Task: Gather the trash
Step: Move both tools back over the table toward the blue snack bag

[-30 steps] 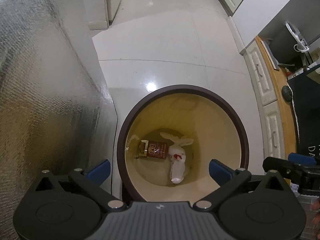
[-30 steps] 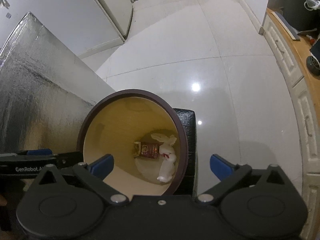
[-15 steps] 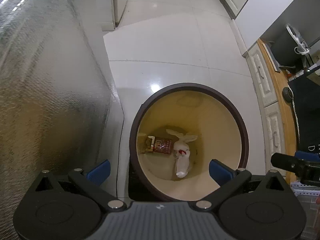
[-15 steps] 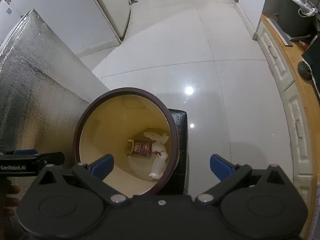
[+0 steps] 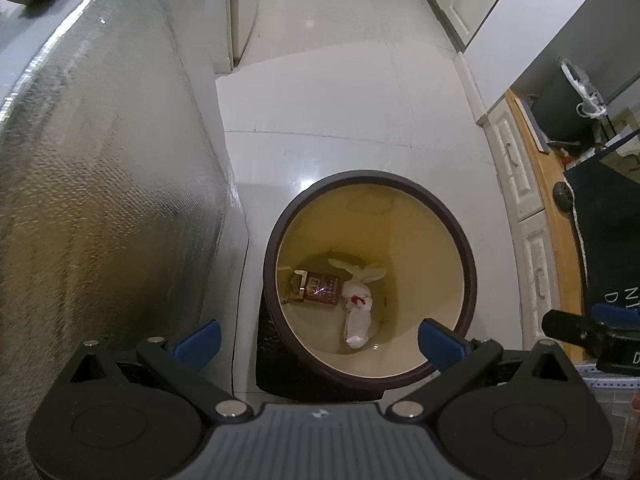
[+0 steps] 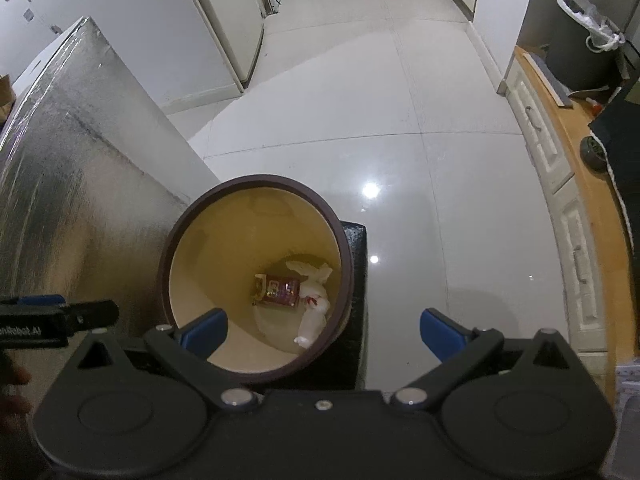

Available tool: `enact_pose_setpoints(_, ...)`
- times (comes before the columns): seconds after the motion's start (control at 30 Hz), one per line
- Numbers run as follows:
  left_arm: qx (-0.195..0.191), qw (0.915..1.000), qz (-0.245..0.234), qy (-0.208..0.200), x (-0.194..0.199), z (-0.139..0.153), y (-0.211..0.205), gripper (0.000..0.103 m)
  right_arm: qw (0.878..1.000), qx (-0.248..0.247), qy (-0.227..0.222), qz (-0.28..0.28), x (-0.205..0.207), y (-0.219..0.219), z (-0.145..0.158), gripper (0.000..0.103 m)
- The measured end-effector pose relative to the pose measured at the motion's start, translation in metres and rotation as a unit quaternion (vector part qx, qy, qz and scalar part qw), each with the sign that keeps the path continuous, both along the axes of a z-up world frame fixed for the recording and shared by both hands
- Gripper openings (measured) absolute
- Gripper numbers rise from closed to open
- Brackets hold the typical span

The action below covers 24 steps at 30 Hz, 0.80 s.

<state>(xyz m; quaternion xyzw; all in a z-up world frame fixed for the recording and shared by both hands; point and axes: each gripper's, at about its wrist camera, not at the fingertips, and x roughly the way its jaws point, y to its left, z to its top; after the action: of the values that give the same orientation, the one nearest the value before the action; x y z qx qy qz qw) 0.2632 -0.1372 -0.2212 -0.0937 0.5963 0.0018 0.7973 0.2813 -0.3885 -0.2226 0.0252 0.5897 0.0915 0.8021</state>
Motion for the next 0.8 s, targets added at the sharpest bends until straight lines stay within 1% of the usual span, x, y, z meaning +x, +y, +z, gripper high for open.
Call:
enact_pose_setpoints(0.23, 0.000, 0.9997, -0.001, -0.025, -0.017, 0.024, -0.003, 0.103, 1.000, -0.006, -0.019, 0.006, -0.013, -0.008, 0.022, 0.103)
enact_pose_setpoints(0.43, 0.000, 0.9989, 0.004, -0.048, -0.032, 0.047, 0.002, 0.103, 0.999, -0.008, -0.045, 0.017, -0.022, -0.010, 0.045, 0.103)
enact_pose_setpoints(0.6, 0.000, 0.9970, 0.011, -0.077, -0.043, 0.074, 0.006, 0.103, 0.997, -0.003, -0.072, 0.031, -0.030, -0.007, 0.066, 0.103)
enact_pose_setpoints(0.8, 0.004, 0.9928, 0.021, -0.118, -0.056, 0.108, 0.015, 0.103, 0.994, 0.008, -0.100, 0.050, -0.037, 0.002, 0.091, 0.103)
